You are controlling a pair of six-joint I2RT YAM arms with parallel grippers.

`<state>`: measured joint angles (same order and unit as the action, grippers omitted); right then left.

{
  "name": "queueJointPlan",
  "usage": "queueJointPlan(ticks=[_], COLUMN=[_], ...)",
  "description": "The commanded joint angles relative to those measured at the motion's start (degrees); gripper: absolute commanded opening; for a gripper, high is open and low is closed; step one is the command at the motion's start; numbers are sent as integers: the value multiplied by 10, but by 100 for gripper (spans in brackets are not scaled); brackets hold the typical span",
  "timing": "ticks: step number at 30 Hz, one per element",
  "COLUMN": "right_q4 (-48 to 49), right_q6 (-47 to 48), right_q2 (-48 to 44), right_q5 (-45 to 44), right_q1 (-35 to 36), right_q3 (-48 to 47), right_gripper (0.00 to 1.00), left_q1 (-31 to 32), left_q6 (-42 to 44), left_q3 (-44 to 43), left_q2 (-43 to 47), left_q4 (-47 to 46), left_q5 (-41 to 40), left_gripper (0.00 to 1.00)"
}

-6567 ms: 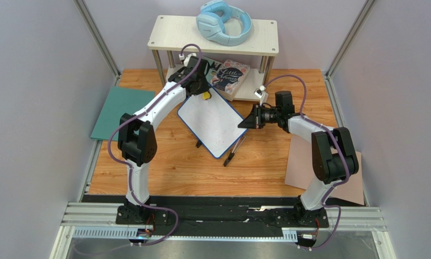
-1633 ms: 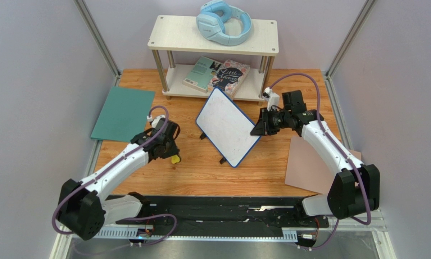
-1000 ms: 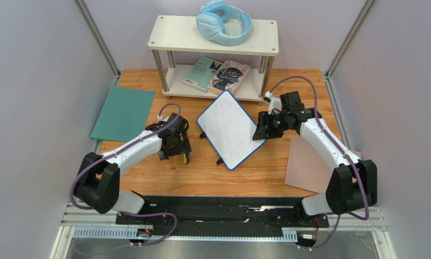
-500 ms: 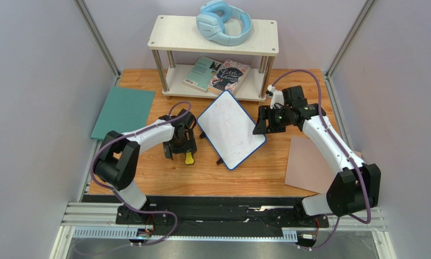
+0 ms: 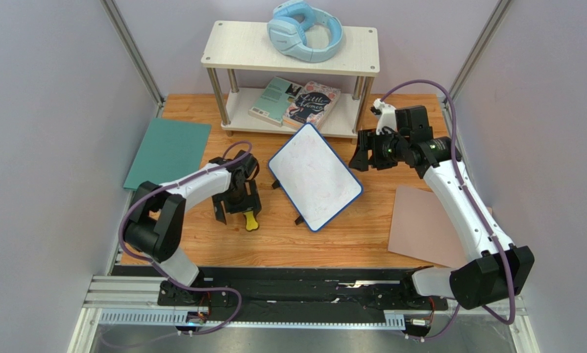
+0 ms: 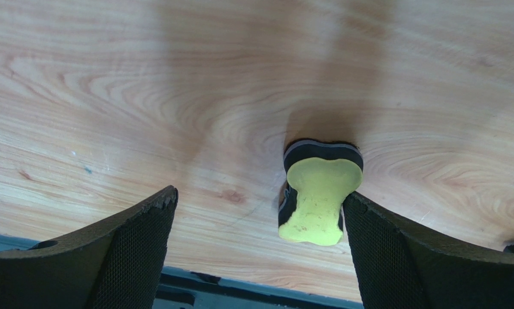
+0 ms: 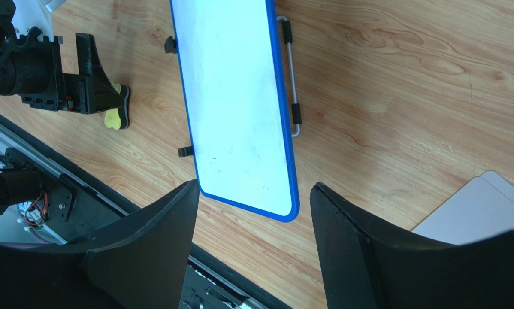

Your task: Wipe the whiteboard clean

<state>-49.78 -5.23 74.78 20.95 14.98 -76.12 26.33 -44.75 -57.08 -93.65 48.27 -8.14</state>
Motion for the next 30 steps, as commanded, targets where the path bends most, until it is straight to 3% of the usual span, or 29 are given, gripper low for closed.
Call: queueJointPlan(ticks=[1,6,13,21,30], right_q4=[-16,-8,34,68,83], right_q6=[8,5,-15,-19,-24], right_q2=[-9,-4,23,74,127], right_q5=[-16,-33,-19,-22,-9], right_q1=[34,92,167,246,303], right_q3=[-40,-53,-39,-14,-15], right_gripper=[68,68,67,65,63], left_q1=[-42,-91,-91,-91,-89], left_q6=[-8,14,40,57,69], left_q3=[52,112,92,50,43], left_q2=[49,110,203,124,87], left_q4=[-40,-130,-100,-1,38], left_q5=[68,171,116,41,42], left_gripper=[99,99,99,98,98])
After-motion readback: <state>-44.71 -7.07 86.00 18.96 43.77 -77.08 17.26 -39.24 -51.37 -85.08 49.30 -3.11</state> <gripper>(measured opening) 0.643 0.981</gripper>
